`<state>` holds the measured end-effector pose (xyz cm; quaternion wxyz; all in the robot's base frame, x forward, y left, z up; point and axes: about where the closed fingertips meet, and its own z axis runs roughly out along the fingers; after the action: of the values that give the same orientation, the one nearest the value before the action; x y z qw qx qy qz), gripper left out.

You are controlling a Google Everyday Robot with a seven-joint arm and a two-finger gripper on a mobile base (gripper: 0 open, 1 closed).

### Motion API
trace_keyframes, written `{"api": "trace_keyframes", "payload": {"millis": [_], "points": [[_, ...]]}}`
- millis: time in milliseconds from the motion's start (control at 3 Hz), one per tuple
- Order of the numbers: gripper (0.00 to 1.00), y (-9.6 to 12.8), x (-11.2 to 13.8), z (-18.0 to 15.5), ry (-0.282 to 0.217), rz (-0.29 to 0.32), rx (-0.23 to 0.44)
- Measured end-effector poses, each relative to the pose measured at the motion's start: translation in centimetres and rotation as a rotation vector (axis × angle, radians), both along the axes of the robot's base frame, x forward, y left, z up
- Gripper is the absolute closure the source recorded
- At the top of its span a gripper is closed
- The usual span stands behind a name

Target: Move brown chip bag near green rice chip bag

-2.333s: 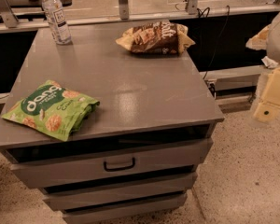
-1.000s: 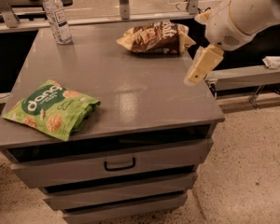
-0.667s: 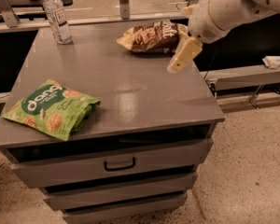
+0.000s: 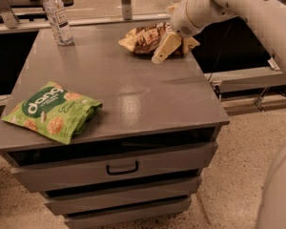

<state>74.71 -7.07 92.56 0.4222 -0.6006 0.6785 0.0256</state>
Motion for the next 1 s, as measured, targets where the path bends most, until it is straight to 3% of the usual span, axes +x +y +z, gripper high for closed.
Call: {"api": "trace_keyframes", "payload": {"millis": [667, 1000], "points": [[0.00, -0.1, 4.3, -3.2, 0.033, -0.012, 0.003], [0.25, -0.6, 5.1, -4.7, 0.038, -0.008, -0.016]]}}
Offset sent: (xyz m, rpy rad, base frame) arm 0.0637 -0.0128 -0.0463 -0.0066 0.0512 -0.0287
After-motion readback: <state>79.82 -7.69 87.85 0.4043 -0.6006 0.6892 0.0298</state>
